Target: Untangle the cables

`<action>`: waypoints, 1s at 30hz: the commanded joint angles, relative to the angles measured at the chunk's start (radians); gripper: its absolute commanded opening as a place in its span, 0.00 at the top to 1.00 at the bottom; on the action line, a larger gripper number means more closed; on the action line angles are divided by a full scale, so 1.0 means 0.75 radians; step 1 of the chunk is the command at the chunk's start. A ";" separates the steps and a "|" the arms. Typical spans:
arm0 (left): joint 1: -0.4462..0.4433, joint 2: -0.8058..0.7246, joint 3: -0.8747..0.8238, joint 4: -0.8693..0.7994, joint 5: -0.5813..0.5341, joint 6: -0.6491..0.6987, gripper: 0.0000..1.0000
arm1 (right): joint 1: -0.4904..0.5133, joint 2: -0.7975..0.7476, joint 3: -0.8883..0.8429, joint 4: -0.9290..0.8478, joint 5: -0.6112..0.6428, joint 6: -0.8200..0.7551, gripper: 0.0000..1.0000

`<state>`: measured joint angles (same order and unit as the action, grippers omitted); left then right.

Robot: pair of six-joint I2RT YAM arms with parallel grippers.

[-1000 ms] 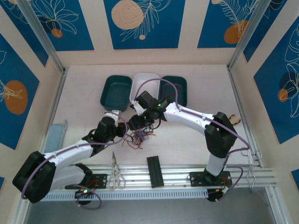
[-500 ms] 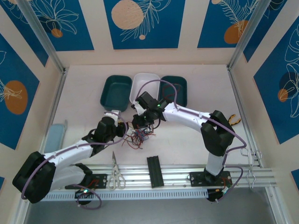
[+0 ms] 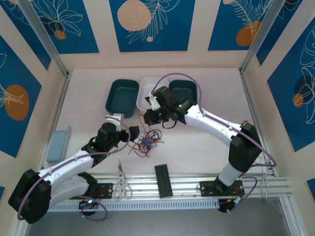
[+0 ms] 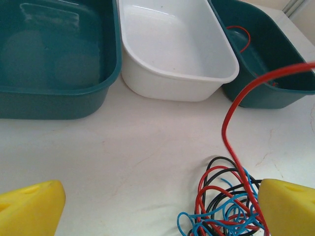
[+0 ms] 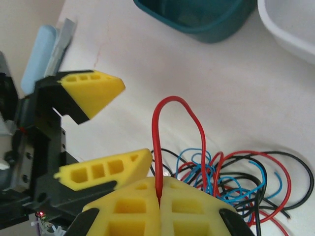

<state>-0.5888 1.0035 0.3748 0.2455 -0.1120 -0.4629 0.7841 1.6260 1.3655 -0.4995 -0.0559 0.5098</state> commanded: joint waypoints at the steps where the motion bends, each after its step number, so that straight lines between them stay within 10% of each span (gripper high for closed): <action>1: 0.014 -0.017 0.009 0.011 0.016 0.030 0.00 | 0.000 -0.045 0.086 0.035 0.039 -0.022 1.00; 30: 0.012 0.146 0.003 0.114 0.101 0.017 0.00 | 0.036 -0.335 0.366 0.094 0.250 -0.348 1.00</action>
<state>-0.5888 1.1042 0.3748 0.3000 -0.0521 -0.4438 0.8059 1.4120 1.5936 -0.4625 0.1040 0.3008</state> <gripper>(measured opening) 0.998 0.046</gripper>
